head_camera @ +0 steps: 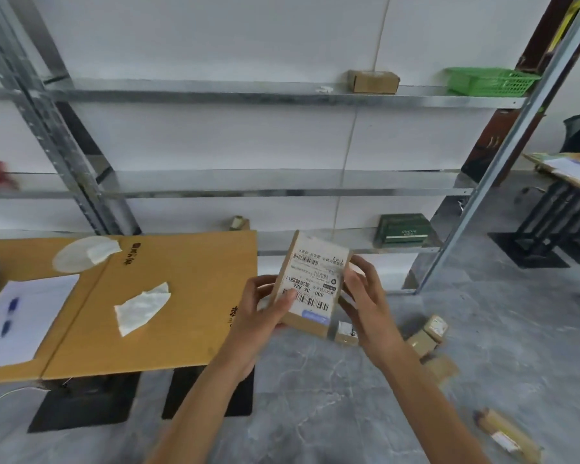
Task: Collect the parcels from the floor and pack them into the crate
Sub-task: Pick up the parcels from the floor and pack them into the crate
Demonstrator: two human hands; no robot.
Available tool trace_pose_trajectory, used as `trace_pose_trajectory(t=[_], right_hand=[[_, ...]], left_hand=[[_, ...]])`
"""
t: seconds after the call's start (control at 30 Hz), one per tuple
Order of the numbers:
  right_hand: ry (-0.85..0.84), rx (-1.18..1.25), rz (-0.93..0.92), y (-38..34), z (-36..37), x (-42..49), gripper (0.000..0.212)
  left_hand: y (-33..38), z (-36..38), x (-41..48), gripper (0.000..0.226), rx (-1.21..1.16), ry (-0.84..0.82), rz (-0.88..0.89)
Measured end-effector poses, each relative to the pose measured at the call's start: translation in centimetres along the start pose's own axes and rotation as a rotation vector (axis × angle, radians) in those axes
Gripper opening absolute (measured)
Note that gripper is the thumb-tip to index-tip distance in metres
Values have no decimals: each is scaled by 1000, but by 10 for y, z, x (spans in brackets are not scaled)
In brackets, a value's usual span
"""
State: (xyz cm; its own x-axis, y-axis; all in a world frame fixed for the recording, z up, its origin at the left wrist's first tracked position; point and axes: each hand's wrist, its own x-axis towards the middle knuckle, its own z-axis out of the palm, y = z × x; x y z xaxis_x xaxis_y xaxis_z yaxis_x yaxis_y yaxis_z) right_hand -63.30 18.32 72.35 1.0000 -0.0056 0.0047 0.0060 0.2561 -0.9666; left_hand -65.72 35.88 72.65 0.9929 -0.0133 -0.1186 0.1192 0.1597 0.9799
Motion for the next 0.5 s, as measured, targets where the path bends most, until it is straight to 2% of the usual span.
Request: trace_pose_trajectory(t=[0.2, 0.23, 0.3, 0.37, 0.43, 0.5], right_hand=[[-36, -32, 100, 12, 27, -45, 66], [-54, -53, 108, 13, 26, -50, 63], [-86, -94, 129, 15, 22, -60, 43], [-46, -68, 165, 19, 20, -69, 25], [41, 15, 196, 25, 22, -80, 26], [106, 59, 217, 33, 32, -98, 38]], left_hand=[[-6, -34, -55, 48, 33, 54, -7], [-7, -36, -65, 48, 43, 57, -14], [-11, -35, -83, 56, 39, 85, -31], [-18, -32, -98, 66, -36, 160, -51], [-25, -30, -114, 71, -182, 223, -68], [-32, -27, -134, 73, -192, 226, -113]])
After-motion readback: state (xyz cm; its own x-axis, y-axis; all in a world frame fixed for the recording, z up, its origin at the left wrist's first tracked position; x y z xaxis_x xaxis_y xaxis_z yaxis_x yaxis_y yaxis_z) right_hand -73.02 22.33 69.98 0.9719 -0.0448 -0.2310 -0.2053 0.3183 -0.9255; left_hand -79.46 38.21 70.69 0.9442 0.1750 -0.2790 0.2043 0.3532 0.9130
